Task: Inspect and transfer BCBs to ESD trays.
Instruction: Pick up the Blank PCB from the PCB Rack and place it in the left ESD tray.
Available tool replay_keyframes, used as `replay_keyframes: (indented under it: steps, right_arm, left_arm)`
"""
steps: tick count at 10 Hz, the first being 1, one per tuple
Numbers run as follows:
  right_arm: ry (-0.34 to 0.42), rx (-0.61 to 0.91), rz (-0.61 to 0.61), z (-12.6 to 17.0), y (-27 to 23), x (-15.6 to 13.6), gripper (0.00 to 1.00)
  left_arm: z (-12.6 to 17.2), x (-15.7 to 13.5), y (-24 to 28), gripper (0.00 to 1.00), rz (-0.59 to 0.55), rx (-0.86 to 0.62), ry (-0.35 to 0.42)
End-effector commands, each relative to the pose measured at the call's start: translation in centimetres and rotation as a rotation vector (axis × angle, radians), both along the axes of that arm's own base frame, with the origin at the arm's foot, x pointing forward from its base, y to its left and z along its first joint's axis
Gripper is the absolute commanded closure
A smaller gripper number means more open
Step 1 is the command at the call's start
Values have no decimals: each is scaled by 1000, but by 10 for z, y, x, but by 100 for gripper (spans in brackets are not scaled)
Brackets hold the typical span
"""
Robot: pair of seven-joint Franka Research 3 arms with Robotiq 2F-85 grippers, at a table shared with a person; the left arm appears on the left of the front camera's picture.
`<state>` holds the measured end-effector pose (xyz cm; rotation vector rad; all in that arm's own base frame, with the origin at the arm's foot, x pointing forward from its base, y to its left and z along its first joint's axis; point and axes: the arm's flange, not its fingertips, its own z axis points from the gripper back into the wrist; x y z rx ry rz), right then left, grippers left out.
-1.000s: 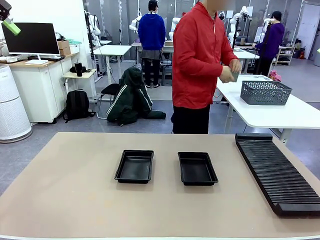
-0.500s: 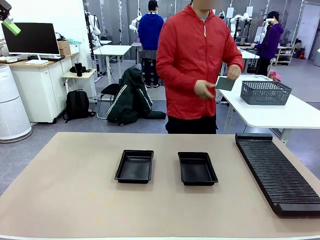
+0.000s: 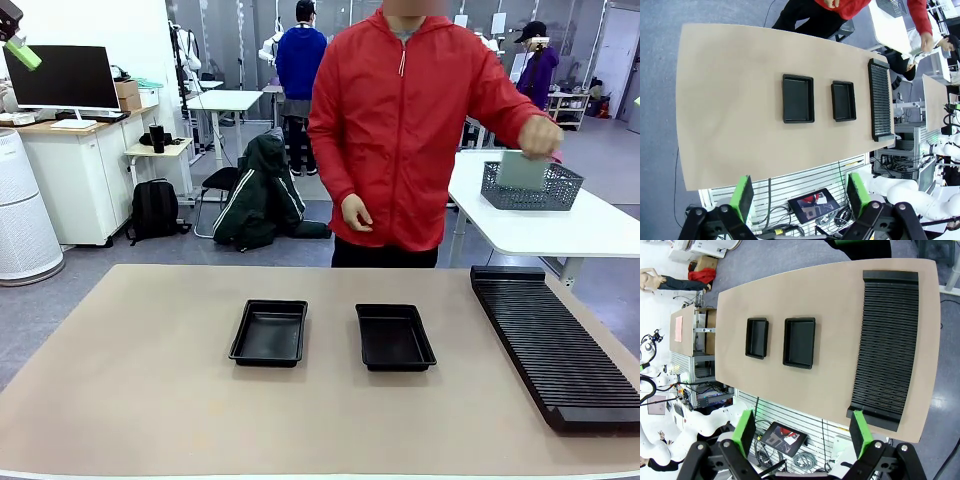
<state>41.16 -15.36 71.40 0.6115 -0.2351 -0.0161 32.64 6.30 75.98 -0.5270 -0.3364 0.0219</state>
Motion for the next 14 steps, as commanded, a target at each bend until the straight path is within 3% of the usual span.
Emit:
replay_keyframes:
  steps: [1,14]
  right_arm:
    - [-6,-2,8,0,0,0,0]
    - [-6,-2,8,0,0,0,0]
  left_arm:
    - [0,-1,-1,0,-2,1,-2]
    - [0,-1,-1,0,-2,1,-2]
